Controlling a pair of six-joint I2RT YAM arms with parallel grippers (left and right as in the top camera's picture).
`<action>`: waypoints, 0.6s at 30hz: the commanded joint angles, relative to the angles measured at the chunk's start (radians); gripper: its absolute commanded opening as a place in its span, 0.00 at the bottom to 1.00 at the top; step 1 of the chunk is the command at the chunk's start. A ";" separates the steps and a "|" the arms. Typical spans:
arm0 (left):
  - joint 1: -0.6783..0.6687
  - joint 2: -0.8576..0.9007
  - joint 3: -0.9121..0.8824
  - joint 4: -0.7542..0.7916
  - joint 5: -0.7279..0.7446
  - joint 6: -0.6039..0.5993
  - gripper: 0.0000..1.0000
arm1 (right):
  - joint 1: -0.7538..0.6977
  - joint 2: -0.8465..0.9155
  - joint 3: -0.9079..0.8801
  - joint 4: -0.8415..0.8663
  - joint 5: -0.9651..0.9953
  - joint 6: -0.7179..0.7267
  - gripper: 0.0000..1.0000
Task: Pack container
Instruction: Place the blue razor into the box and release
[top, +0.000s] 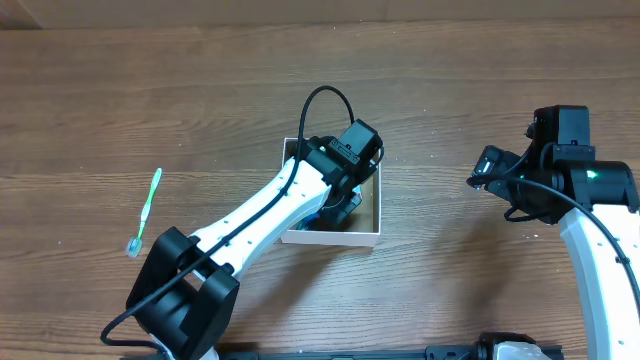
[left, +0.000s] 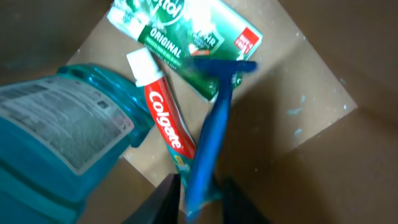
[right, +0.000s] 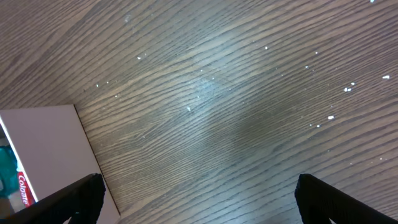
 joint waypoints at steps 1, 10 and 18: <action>-0.001 -0.034 0.056 -0.053 -0.011 0.014 0.43 | -0.002 -0.011 0.001 0.003 -0.002 0.000 1.00; 0.071 -0.235 0.333 -0.356 -0.161 -0.196 1.00 | -0.002 -0.011 0.001 0.002 -0.002 0.000 1.00; 0.581 -0.324 0.311 -0.430 -0.121 -0.350 1.00 | -0.002 -0.011 0.001 0.002 -0.002 0.000 1.00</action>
